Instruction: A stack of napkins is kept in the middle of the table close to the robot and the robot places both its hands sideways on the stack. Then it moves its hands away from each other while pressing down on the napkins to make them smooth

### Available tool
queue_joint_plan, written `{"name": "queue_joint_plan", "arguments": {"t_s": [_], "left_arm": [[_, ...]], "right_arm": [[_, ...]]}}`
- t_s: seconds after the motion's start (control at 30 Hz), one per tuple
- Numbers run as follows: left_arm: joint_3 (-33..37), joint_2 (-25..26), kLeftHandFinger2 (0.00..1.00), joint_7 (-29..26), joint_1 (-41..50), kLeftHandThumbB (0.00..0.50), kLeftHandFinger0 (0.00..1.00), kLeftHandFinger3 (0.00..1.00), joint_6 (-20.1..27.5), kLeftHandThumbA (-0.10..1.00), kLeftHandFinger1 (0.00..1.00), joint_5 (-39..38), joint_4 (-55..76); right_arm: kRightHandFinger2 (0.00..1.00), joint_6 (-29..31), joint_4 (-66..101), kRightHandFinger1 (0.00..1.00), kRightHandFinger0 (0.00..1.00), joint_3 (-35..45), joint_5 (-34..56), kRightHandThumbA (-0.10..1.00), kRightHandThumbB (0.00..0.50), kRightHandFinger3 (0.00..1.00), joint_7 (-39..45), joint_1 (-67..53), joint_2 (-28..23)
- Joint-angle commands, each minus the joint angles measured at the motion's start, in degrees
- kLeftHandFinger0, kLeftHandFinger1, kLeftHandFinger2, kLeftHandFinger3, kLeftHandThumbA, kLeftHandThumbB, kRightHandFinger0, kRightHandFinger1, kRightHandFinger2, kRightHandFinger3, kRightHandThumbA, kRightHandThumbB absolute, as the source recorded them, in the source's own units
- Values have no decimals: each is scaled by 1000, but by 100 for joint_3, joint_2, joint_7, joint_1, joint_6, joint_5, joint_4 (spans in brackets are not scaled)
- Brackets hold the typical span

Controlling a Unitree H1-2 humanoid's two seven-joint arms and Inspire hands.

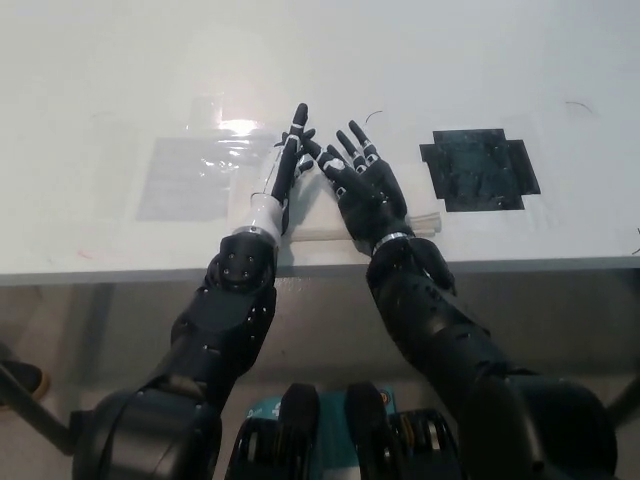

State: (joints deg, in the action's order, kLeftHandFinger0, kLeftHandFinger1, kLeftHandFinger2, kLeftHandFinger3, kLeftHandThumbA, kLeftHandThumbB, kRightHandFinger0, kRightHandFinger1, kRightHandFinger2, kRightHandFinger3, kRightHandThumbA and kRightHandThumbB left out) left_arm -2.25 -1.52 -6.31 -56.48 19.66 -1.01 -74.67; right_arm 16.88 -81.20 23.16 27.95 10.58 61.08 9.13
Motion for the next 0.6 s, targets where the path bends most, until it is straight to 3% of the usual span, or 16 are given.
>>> {"name": "queue_joint_plan", "arguments": {"t_s": [0.0, 0.23, 0.27, 0.37, 0.57], "left_arm": [[-61, 205, 1000, 109, 353, 280, 1000, 1000, -39, 1000, 1000, -72, -151], [-40, 520, 1000, 262, 500, 305, 1000, 1000, 55, 1000, 1000, 14, 31], [-35, 540, 1000, 272, 507, 319, 1000, 1000, 45, 1000, 1000, 22, 52], [38, 721, 1000, 396, 601, 287, 1000, 1000, 15, 1000, 1000, 92, 216], [2, 997, 1000, 649, 822, 290, 1000, 1000, -55, 1000, 1000, -1, 533]], "right_arm": [[1000, -61, 16, 1000, 1000, -50, -89, 1000, 290, 1000, 245, -157, -256], [1000, 22, 117, 1000, 1000, 35, 0, 1000, 273, 1000, 546, -304, -577], [1000, 23, 122, 1000, 1000, 37, 0, 1000, 294, 1000, 567, -305, -596], [1000, 35, 166, 1000, 1000, 73, 25, 1000, 252, 1000, 599, -349, -759], [1000, 12, 206, 1000, 1000, 220, 159, 1000, 270, 1000, 749, -466, -940]]}}
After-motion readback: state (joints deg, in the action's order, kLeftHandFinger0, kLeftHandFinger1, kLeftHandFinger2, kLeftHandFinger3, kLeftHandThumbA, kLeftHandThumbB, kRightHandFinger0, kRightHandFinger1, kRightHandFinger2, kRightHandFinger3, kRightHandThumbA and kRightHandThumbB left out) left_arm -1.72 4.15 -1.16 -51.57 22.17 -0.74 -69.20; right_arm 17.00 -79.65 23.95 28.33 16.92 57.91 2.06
